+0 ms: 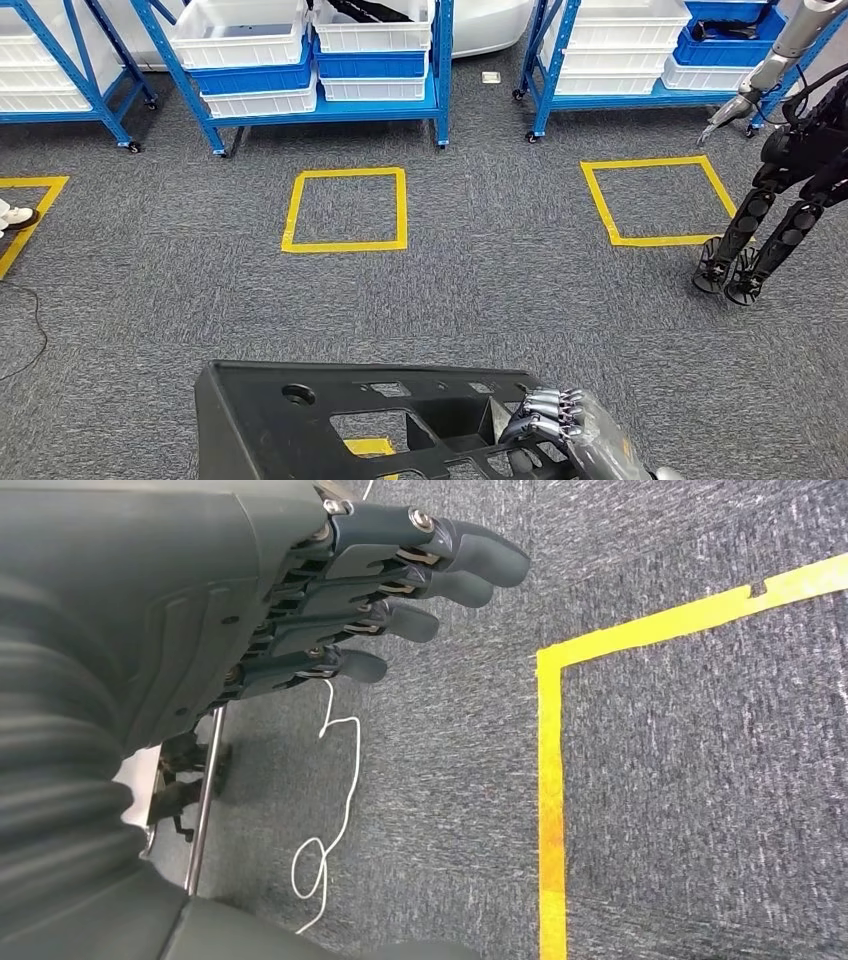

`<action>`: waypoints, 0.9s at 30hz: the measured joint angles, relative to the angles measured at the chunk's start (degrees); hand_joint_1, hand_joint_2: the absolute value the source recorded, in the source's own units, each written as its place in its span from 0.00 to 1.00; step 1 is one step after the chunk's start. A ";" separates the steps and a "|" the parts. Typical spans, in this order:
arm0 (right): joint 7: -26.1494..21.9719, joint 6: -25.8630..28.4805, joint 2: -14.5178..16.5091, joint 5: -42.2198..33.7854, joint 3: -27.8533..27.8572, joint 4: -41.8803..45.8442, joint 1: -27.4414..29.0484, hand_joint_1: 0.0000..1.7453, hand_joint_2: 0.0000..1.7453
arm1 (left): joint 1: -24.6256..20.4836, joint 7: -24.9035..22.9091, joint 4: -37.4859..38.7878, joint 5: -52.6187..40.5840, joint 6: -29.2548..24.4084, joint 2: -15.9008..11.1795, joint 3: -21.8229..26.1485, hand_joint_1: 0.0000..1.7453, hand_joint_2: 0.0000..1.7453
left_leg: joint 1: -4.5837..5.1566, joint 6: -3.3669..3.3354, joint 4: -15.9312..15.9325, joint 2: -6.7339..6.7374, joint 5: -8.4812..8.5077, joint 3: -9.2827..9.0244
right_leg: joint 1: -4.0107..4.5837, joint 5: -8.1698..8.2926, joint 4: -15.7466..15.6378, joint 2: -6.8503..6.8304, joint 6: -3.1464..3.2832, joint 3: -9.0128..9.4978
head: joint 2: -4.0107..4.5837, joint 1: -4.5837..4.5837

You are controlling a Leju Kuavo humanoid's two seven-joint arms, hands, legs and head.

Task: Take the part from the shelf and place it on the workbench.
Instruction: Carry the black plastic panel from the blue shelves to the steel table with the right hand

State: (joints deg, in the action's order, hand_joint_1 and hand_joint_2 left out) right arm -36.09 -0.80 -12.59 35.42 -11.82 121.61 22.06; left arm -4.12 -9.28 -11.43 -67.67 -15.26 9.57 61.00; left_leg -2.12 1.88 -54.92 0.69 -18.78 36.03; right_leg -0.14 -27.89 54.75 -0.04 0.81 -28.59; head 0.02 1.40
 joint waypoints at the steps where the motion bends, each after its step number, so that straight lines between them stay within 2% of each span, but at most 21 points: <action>1: 0.03 0.16 0.01 0.13 0.00 0.07 0.27 1.00 1.00 | 0.00 0.02 0.00 -0.15 0.09 -0.01 -0.02 0.00 1.00 | 0.03 0.00 -0.01 0.00 0.00 0.08 | -0.02 0.00 0.00 0.00 -0.01 -0.08 | 0.00 0.00; 10: 0.25 1.06 0.04 0.71 0.00 0.77 1.70 1.00 1.00 | 0.00 0.40 0.00 -0.86 0.35 -0.04 -0.19 0.00 1.00 | 0.22 -0.07 -0.15 0.00 0.02 0.33 | -0.20 0.12 0.00 0.00 -0.19 -0.24 | 0.00 -0.01; 18: 0.08 -0.04 -0.04 0.80 0.17 0.84 0.52 1.00 1.00 | 0.00 1.01 0.00 -1.19 0.34 -0.04 -0.21 0.00 1.00 | 0.29 -0.27 -0.15 0.00 0.16 0.37 | -0.29 0.26 0.00 0.00 -0.40 -0.28 | 0.00 0.00; 27: -0.24 -1.49 -2.14 -2.66 0.57 1.86 1.90 1.00 1.00 | -0.02 2.62 0.00 -0.30 -0.49 -0.02 -0.17 0.00 1.00 | 0.40 -0.31 -0.16 0.00 0.18 0.44 | -0.40 0.30 0.00 0.00 -0.47 -0.35 | 0.00 -0.01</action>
State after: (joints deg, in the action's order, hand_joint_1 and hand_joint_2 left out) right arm -36.33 -2.30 -14.73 32.76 -11.25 123.48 23.96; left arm -4.14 -6.66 -11.43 -67.98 -15.74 9.55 60.83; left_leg -1.72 1.57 -55.07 0.69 -18.60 36.47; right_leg -0.54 -27.58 54.75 -0.04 0.34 -28.94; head 0.02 1.39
